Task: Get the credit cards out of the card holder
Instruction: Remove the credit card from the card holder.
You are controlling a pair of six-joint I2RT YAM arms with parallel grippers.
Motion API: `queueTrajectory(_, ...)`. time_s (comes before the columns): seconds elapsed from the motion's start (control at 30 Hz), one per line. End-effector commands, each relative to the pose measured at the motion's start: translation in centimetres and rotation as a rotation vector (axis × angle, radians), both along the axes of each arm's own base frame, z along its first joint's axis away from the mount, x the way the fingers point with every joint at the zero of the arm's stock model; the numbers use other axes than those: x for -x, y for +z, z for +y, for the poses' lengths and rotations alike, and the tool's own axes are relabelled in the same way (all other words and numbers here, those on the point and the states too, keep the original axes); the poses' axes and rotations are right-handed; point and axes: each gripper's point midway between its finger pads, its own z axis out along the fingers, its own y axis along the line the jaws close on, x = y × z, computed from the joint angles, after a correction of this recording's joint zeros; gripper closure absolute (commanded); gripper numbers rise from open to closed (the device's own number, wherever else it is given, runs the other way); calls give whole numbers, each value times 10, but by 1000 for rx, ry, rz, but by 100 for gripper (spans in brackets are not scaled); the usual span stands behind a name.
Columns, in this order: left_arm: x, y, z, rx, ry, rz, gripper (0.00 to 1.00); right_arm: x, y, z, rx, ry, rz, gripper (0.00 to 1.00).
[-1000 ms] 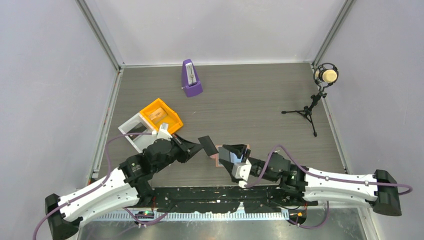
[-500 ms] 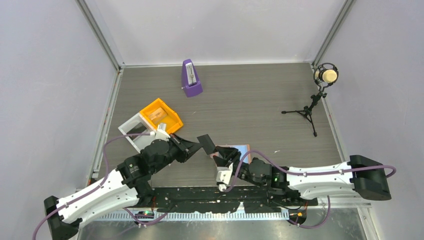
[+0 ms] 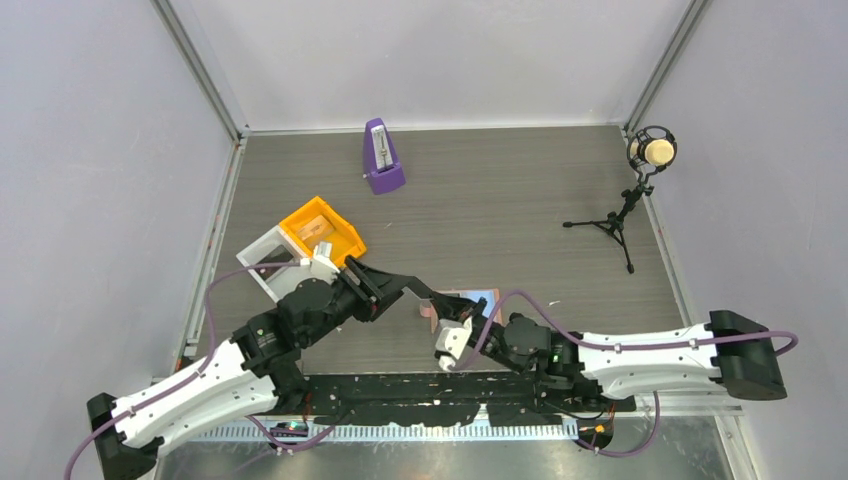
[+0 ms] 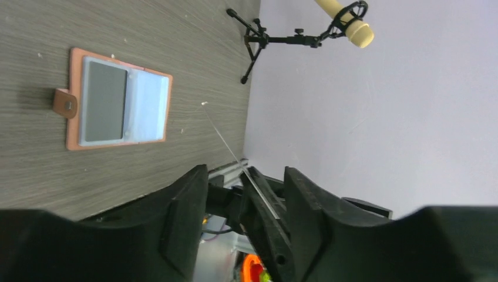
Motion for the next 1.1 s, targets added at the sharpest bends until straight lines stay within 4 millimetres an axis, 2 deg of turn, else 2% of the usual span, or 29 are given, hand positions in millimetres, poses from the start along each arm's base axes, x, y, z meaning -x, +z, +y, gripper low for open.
queueTrajectory(0.0,-13,11,19,-135,60,-162,37,-3,19,-2,-100,-62,251,95)
queueTrajectory(0.03,-14,11,24,-183,63,-193,32,-4,32,-2,-126,-46,287,95)
queueTrajectory(0.1,-15,14,30,-255,54,-262,23,-1,25,-7,-119,-34,392,95)
queueTrajectory(0.13,-15,17,32,-284,45,-299,22,-1,31,-12,-161,-33,429,95)
queueTrajectory(0.17,-15,20,33,-307,35,-333,21,2,28,-14,-154,-17,453,95)
queueTrajectory(0.2,-15,22,34,-337,21,-369,21,1,34,-20,-197,-20,483,95)
queueTrajectory(0.23,-15,23,35,-368,8,-401,21,3,32,-22,-195,-6,508,95)
queueTrajectory(0.27,-14,24,36,-394,-6,-429,21,1,41,-30,-250,-10,539,95)
queueTrajectory(0.3,-13,25,36,-422,-25,-462,21,4,37,-31,-250,3,582,95)
queueTrajectory(0.4,-8,28,34,-470,-91,-546,22,3,43,-43,-298,18,637,95)
queueTrajectory(0.5,-2,30,30,-497,-154,-591,22,8,42,-50,-308,31,694,95)
queueTrajectory(0.63,5,30,25,-528,-233,-636,22,13,51,-56,-354,55,718,95)
queueTrajectory(0.77,13,40,17,-555,-326,-745,22,13,42,-57,-295,54,689,95)
queueTrajectory(0.87,19,43,12,-628,-432,-796,22,26,33,-50,-182,127,688,95)
queueTrajectory(0.9,26,45,7,-632,-502,-816,22,28,28,-48,-146,136,694,95)
queueTrajectory(0.97,39,50,-4,-632,-637,-832,22,37,36,-43,-112,191,711,95)
queueTrajectory(1.0,45,60,-9,-614,-686,-851,23,43,36,-41,-102,220,730,95)
queueTrajectory(1.07,49,64,-15,-612,-748,-865,24,50,43,-37,-104,258,751,95)
